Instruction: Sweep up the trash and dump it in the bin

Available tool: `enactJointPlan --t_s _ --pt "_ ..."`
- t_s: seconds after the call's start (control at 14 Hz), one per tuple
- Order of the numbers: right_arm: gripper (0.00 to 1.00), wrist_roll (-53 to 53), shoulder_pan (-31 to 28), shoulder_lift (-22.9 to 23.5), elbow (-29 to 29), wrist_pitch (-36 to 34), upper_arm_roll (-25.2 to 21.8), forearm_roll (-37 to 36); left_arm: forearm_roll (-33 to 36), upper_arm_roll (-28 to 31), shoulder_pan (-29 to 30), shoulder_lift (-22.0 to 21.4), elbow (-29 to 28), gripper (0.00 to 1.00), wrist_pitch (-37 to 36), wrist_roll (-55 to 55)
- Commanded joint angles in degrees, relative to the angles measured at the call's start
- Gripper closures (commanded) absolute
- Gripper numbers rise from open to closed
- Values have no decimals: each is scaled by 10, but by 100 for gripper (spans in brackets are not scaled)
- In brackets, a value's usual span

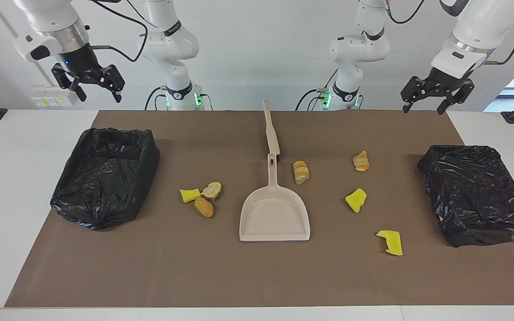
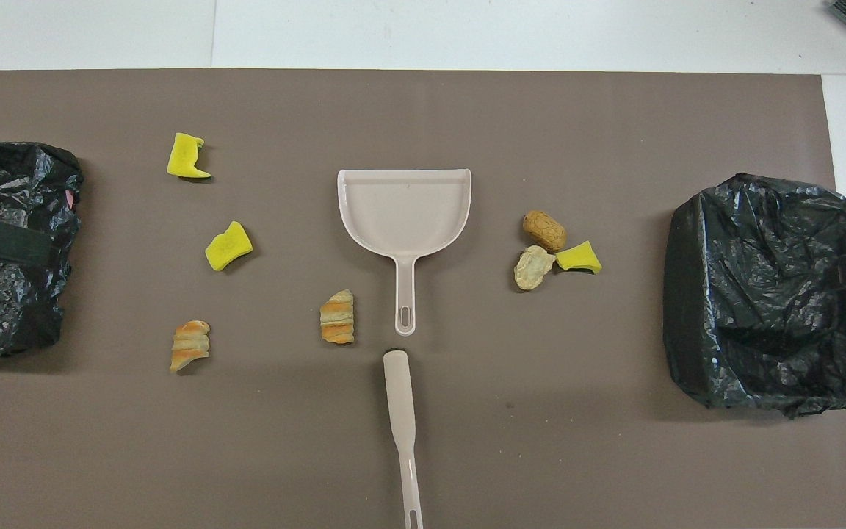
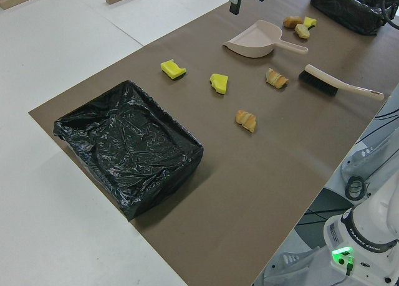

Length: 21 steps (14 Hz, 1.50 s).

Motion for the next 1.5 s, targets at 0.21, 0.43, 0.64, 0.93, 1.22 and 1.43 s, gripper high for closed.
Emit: enactJointPlan --t_s 0.21,0.43,0.64,0.93,1.22,1.43 --pt "0 -9 -7 -7 -8 10 3 -7 -6 6 -5 -16 -18 0 1 -2" --pt "0 -6 -6 -7 -8 11 5 -7 -6 5 -5 -16 -18 0 0 -2" --pt "0 -7 -7 -7 -9 11 4 -7 -6 6 -5 -16 -18 0 0 -2" --pt "0 -9 -7 -7 -9 11 3 -7 -6 5 -5 -16 -18 0 0 -2" --pt "0 -9 -7 -7 -9 10 3 -7 -6 6 -5 -17 -20 0 -1 -2" --pt "0 -9 -7 -8 -10 7 3 -7 -7 5 -8 -17 -31 0 2 -2"
